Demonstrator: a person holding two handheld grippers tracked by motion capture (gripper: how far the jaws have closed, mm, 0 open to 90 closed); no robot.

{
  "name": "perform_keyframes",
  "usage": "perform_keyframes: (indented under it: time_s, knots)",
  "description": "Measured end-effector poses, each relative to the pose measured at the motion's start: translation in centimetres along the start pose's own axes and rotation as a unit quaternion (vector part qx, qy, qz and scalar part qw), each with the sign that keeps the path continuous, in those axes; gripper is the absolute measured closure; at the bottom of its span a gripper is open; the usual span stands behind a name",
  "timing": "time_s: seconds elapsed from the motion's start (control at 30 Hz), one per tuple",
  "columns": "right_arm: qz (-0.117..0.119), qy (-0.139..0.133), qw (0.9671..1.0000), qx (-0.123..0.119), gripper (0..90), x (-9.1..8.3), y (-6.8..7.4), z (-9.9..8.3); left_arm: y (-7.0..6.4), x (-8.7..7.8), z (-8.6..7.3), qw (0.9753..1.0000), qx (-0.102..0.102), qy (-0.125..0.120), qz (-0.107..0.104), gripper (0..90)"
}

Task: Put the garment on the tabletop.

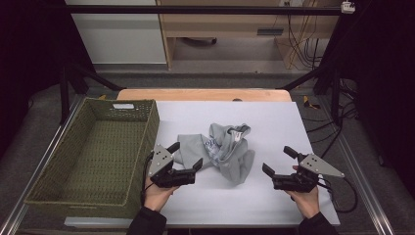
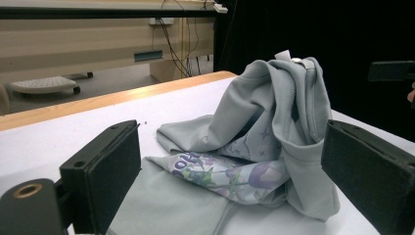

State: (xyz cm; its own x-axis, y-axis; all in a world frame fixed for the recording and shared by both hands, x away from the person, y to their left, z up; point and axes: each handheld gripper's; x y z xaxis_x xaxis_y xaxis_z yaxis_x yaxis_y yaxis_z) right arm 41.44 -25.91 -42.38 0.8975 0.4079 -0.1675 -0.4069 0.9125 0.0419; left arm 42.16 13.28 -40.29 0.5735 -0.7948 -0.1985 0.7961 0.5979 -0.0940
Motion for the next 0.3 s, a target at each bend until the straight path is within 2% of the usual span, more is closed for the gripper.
perform_keyframes:
  time_s: [0.17,0.3]
  knots:
    - [0.000,-0.001,1.0000,0.001,0.2,-0.01,-0.05,0.00,0.04,-0.33,-0.66,0.9999,0.004,0.002,-0.009,6.9]
    - [-0.001,-0.002,1.0000,0.001,0.2,-0.05,-0.10,-0.01,0.15,-0.42,-0.87,0.9999,-0.002,0.004,-0.012,6.1]
Point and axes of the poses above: each handheld gripper's, and its own axes: x roughly forward along the jaws, z roughly out of its top, y roughly to its left, and after that the axes turned 13 degrees about -z, right-handed
